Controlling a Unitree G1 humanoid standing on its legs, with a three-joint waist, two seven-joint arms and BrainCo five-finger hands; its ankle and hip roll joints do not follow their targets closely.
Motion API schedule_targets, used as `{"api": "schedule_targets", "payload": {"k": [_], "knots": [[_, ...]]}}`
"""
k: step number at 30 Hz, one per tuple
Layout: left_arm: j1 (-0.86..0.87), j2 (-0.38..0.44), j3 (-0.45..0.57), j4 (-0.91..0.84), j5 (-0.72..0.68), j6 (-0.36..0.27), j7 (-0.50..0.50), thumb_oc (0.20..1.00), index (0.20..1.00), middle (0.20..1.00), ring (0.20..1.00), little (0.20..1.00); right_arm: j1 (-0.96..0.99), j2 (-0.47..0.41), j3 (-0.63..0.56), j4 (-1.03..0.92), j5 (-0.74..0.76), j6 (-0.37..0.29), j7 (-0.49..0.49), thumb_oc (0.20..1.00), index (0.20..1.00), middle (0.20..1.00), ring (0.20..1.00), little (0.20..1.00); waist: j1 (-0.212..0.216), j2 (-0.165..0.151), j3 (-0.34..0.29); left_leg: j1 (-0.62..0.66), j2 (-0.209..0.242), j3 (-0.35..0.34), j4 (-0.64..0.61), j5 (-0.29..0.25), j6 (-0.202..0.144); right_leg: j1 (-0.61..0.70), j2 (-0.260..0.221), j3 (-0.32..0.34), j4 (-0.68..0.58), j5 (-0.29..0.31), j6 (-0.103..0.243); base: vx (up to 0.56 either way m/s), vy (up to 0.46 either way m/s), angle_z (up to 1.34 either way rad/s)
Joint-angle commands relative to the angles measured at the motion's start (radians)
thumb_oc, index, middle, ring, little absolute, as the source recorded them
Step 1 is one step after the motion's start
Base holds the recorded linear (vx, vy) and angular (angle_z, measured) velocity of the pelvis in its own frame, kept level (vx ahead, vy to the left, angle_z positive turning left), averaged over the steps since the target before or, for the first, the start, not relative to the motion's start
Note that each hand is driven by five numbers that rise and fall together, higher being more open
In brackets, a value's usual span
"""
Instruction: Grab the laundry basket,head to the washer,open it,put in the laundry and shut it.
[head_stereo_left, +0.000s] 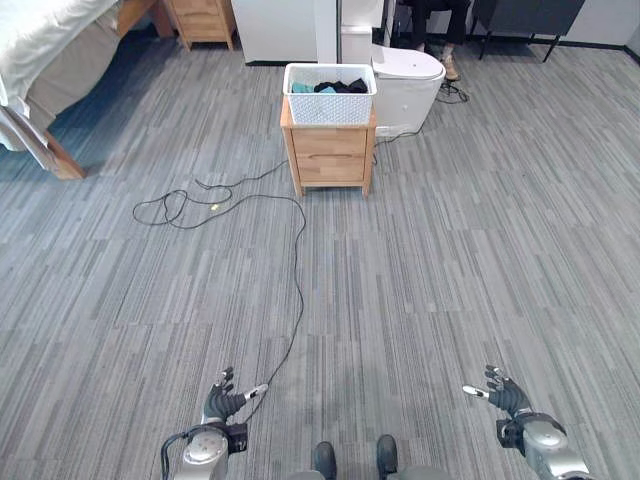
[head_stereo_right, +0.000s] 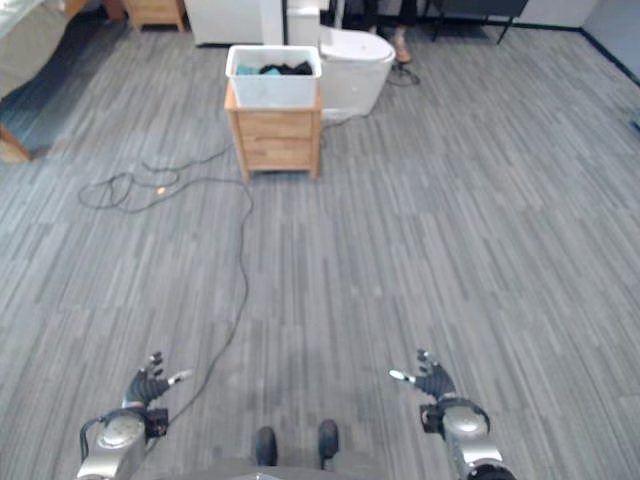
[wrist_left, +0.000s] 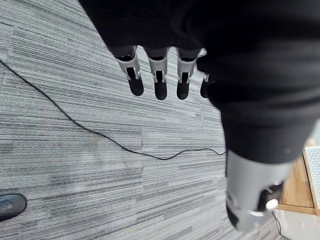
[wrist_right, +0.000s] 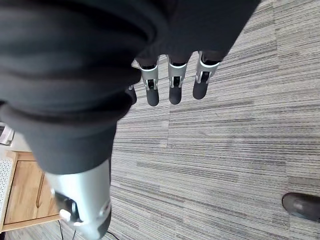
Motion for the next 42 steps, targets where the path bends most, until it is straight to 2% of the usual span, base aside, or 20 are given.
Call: {"api": "schedule_targets", "payload": {"k": [1, 4, 7, 11, 12, 15, 16, 18, 19, 21, 24, 25, 26, 27, 30, 32, 33, 36, 38, 42], "knots": [[-0.007, 0.054, -0.001, -0.040, -0.005, -0.039, 0.018, 1.000, 1.000, 1.000, 1.000, 1.000, -0.041, 0.025, 0.025, -0.036, 0.028, -0.034, -0.014, 1.000, 1.000, 1.000, 1.000, 1.000, 0.005, -0.042, 0.011, -0.039, -0.021, -0.055, 0.215, -0.172, 0.008, -0.065, -0.094, 0.004, 0.270, -0.069, 0.131, 0.08, 0.090, -0.17], [-0.007, 0.051, -0.004, -0.043, -0.007, -0.042, 0.026, 1.000, 1.000, 1.000, 1.000, 1.000, -0.052, 0.025, 0.045, -0.055, 0.020, -0.038, -0.020, 1.000, 1.000, 1.000, 1.000, 1.000, -0.008, -0.040, 0.037, 0.026, -0.026, -0.059, 0.186, -0.195, 0.010, -0.158, -0.078, -0.052, 0.249, -0.037, 0.114, 0.28, 0.039, -0.21], [-0.017, 0.030, -0.018, -0.033, -0.005, -0.042, 0.024, 1.000, 1.000, 1.000, 1.000, 1.000, -0.046, 0.021, 0.056, -0.066, 0.017, -0.039, -0.024, 1.000, 1.000, 1.000, 1.000, 1.000, -0.044, -0.036, 0.055, 0.138, -0.036, -0.096, 0.144, -0.224, -0.002, -0.235, -0.058, -0.139, 0.123, 0.001, 0.115, 0.35, -0.044, 0.09], [-0.020, 0.020, -0.037, -0.036, 0.009, -0.045, 0.016, 1.000, 1.000, 1.000, 1.000, 1.000, -0.009, 0.017, 0.052, -0.072, 0.019, -0.040, -0.019, 1.000, 1.000, 1.000, 1.000, 1.000, -0.061, -0.026, 0.050, 0.185, -0.025, -0.131, 0.151, -0.235, -0.023, -0.219, -0.051, -0.136, 0.129, -0.008, 0.092, 0.29, -0.113, 0.44], [-0.015, 0.018, -0.040, -0.038, 0.007, -0.045, 0.011, 1.000, 1.000, 1.000, 1.000, 1.000, -0.001, 0.018, 0.047, -0.070, 0.020, -0.039, -0.017, 1.000, 1.000, 1.000, 1.000, 1.000, -0.063, -0.027, 0.041, 0.183, -0.021, -0.138, 0.161, -0.222, -0.031, -0.211, -0.049, -0.129, 0.132, -0.006, 0.080, 0.33, -0.190, 0.54], [-0.010, 0.006, -0.049, -0.044, -0.002, -0.045, 0.004, 1.000, 1.000, 1.000, 1.000, 1.000, 0.015, 0.014, 0.036, -0.061, 0.025, -0.047, -0.020, 1.000, 1.000, 1.000, 1.000, 1.000, -0.072, -0.006, 0.024, 0.152, 0.021, -0.138, 0.266, -0.098, -0.104, -0.167, -0.032, -0.136, 0.126, -0.017, 0.045, 0.24, -0.167, 0.69], [-0.009, 0.006, -0.049, -0.045, -0.002, -0.045, 0.004, 1.000, 1.000, 1.000, 1.000, 1.000, 0.016, 0.014, 0.036, -0.061, 0.025, -0.047, -0.020, 1.000, 1.000, 1.000, 1.000, 1.000, -0.074, -0.005, 0.024, 0.151, 0.021, -0.140, 0.269, -0.099, -0.104, -0.167, -0.032, -0.137, 0.125, -0.017, 0.045, 0.18, -0.146, 0.65], [-0.017, 0.005, -0.060, -0.039, -0.008, -0.047, -0.003, 1.000, 1.000, 1.000, 1.000, 1.000, 0.023, 0.006, 0.036, -0.060, 0.038, -0.051, -0.016, 1.000, 1.000, 1.000, 1.000, 1.000, -0.075, -0.008, 0.022, 0.071, 0.056, -0.118, 0.454, 0.018, -0.136, -0.102, -0.016, -0.123, 0.112, -0.058, 0.001, 0.32, -0.220, 0.28], [-0.028, 0.002, -0.071, -0.036, -0.005, -0.048, -0.001, 1.000, 1.000, 1.000, 1.000, 1.000, 0.019, 0.001, 0.036, -0.054, 0.041, -0.050, -0.019, 1.000, 1.000, 1.000, 1.000, 1.000, -0.071, -0.014, 0.029, 0.031, 0.067, -0.101, 0.496, 0.023, -0.126, -0.075, -0.020, -0.118, 0.105, -0.071, -0.008, 0.33, -0.213, -0.08], [-0.040, 0.003, -0.088, -0.041, -0.001, -0.045, -0.005, 1.000, 1.000, 1.000, 1.000, 1.000, 0.010, -0.009, 0.037, -0.057, 0.040, -0.046, -0.023, 1.000, 1.000, 1.000, 1.000, 1.000, -0.053, -0.038, 0.039, -0.077, 0.051, -0.061, 0.480, -0.051, -0.084, -0.016, -0.040, -0.102, 0.073, -0.085, -0.001, 0.28, -0.101, -0.05], [-0.036, 0.009, -0.095, -0.046, 0.014, -0.042, -0.012, 1.000, 1.000, 1.000, 1.000, 1.000, 0.012, -0.015, 0.036, -0.061, 0.038, -0.045, -0.021, 1.000, 1.000, 1.000, 1.000, 1.000, -0.039, -0.050, 0.041, -0.151, 0.030, -0.045, 0.424, -0.085, -0.073, 0.029, -0.048, -0.092, 0.047, -0.098, 0.007, 0.27, -0.024, -0.40], [-0.029, 0.014, -0.097, -0.053, 0.030, -0.036, -0.014, 1.000, 1.000, 1.000, 1.000, 1.000, 0.017, -0.015, 0.030, -0.055, 0.038, -0.042, -0.022, 1.000, 1.000, 1.000, 1.000, 1.000, -0.026, -0.043, 0.040, -0.219, 0.028, -0.027, 0.312, -0.031, -0.075, 0.075, -0.034, -0.084, 0.019, -0.111, 0.010, 0.63, 0.030, -0.72], [-0.032, 0.014, -0.096, -0.045, 0.037, -0.033, -0.009, 1.000, 1.000, 1.000, 1.000, 1.000, 0.011, -0.010, 0.031, -0.046, 0.037, -0.041, -0.031, 1.000, 1.000, 1.000, 1.000, 1.000, -0.006, -0.032, 0.040, -0.269, 0.023, -0.007, 0.193, 0.073, -0.098, 0.137, -0.005, -0.049, -0.003, -0.130, 0.015, 0.66, 0.065, -0.37], [-0.029, 0.014, -0.094, -0.045, 0.036, -0.032, -0.008, 1.000, 1.000, 1.000, 1.000, 1.000, 0.012, -0.010, 0.031, -0.043, 0.034, -0.040, -0.031, 1.000, 1.000, 1.000, 1.000, 1.000, 0.000, -0.029, 0.037, -0.279, 0.024, -0.002, 0.174, 0.089, -0.100, 0.153, -0.001, -0.037, -0.002, -0.139, 0.015, 0.60, 0.106, -0.32], [-0.011, 0.013, -0.081, -0.042, 0.039, -0.030, -0.008, 1.000, 1.000, 1.000, 1.000, 1.000, 0.019, -0.006, 0.033, -0.052, 0.019, -0.036, -0.022, 1.000, 1.000, 1.000, 1.000, 1.000, 0.012, -0.027, 0.018, -0.258, 0.028, 0.005, 0.155, 0.078, -0.090, 0.189, -0.006, -0.012, 0.003, -0.162, 0.025, 0.32, 0.120, -0.53], [0.009, 0.016, -0.067, -0.036, 0.046, -0.029, -0.007, 1.000, 1.000, 1.000, 1.000, 1.000, 0.021, 0.004, 0.038, -0.062, -0.002, -0.031, -0.019, 1.000, 1.000, 1.000, 1.000, 1.000, 0.021, -0.042, -0.004, -0.243, 0.018, 0.009, 0.205, 0.047, -0.069, 0.208, -0.045, -0.001, 0.033, -0.173, 0.045, 0.62, 0.294, -0.85], [0.015, 0.027, -0.063, -0.048, 0.050, -0.023, -0.010, 1.000, 1.000, 1.000, 1.000, 1.000, 0.008, 0.015, 0.046, -0.073, -0.017, -0.028, -0.011, 1.000, 1.000, 1.000, 1.000, 1.000, 0.039, -0.057, -0.018, -0.219, 0.016, 0.036, 0.236, -0.009, -0.037, 0.186, -0.082, 0.021, 0.121, -0.153, 0.073, 0.45, 0.236, -0.81], [0.011, 0.032, -0.062, -0.050, 0.049, -0.019, -0.009, 1.000, 1.000, 1.000, 1.000, 1.000, -0.003, 0.020, 0.053, -0.083, -0.019, -0.029, -0.010, 1.000, 1.000, 1.000, 1.000, 1.000, 0.041, -0.062, -0.012, -0.208, 0.011, 0.043, 0.241, -0.023, -0.023, 0.157, -0.089, 0.028, 0.195, -0.113, 0.090, 0.22, 0.135, -0.27], [0.002, 0.038, -0.054, -0.049, 0.046, -0.022, 0.001, 1.000, 1.000, 1.000, 1.000, 1.000, -0.021, 0.031, 0.067, -0.100, -0.022, -0.033, -0.010, 1.000, 1.000, 1.000, 1.000, 1.000, 0.033, -0.055, 0.007, -0.144, -0.003, 0.037, 0.225, -0.058, 0.004, 0.048, -0.093, 0.027, 0.352, -0.041, 0.116, 0.23, 0.144, 0.07], [0.004, 0.043, -0.057, -0.045, 0.050, -0.026, -0.001, 1.000, 1.000, 1.000, 1.000, 1.000, -0.020, 0.028, 0.072, -0.113, -0.024, -0.029, -0.003, 1.000, 1.000, 1.000, 1.000, 1.000, 0.002, -0.026, 0.023, -0.043, -0.013, 0.002, 0.161, -0.080, 0.010, -0.068, -0.064, -0.030, 0.317, -0.066, 0.089, 0.29, 0.084, 0.15]]}}
